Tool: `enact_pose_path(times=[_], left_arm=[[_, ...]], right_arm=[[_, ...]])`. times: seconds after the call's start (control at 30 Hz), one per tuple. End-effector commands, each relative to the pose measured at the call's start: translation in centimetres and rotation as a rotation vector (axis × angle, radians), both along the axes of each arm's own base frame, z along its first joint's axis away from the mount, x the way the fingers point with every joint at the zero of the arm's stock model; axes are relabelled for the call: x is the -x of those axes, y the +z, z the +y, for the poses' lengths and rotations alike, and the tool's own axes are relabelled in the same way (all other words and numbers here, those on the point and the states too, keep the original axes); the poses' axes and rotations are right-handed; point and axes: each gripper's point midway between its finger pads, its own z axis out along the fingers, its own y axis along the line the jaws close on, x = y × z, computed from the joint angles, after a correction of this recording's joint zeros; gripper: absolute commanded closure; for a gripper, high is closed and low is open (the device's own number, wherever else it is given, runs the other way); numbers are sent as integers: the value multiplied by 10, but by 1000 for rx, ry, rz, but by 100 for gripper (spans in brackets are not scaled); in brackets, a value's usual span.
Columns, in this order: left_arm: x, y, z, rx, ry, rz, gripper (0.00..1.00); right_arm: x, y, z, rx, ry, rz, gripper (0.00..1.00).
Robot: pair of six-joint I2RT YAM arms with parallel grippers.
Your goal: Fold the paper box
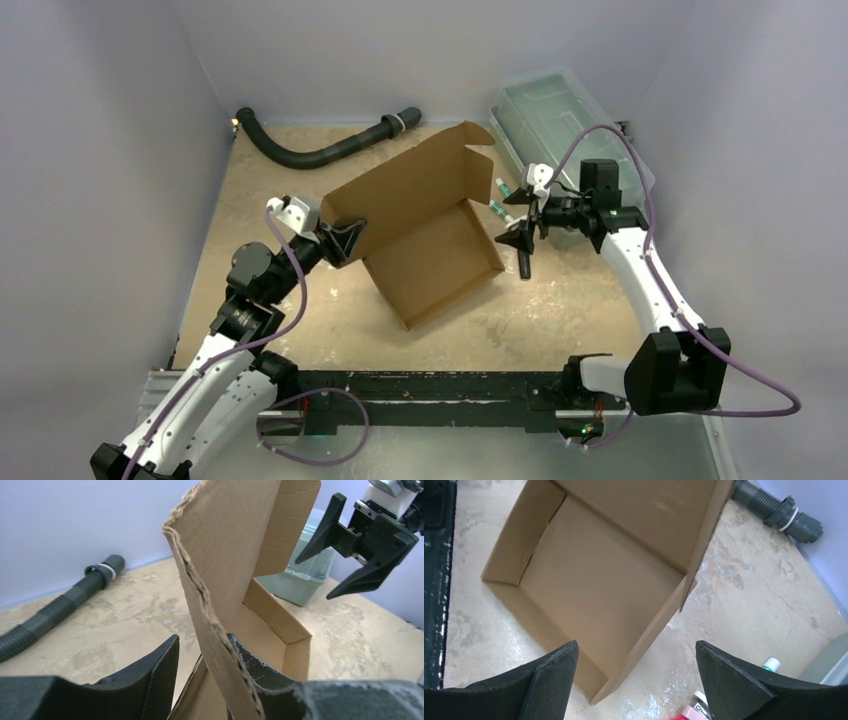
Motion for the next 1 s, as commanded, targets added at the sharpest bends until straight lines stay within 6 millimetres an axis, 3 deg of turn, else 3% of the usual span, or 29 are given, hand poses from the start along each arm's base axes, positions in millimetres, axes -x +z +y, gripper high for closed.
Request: enact_pose_path(times=[0.0, 0.13, 0.37, 0.63, 0.87, 0.97], left_arm=[[9, 25, -13, 119, -87, -35, 100], [6, 22, -20, 175, -115, 26, 100], [2, 7, -36, 172, -169, 186, 100], [6, 7, -56, 121, -288, 253, 100], [4, 23, -63, 95, -334, 215, 100], [-2, 23, -67, 70, -341, 219, 100]], right_arm=[[11, 49, 0, -86, 30, -31, 10], [25, 68, -2, -119, 34, -49, 9], [32, 103, -10, -206, -15, -68, 6], [12, 99, -17, -214, -121, 10, 5], [5, 93, -16, -252, -152, 66, 7], [7, 93, -14, -261, -136, 85, 22]])
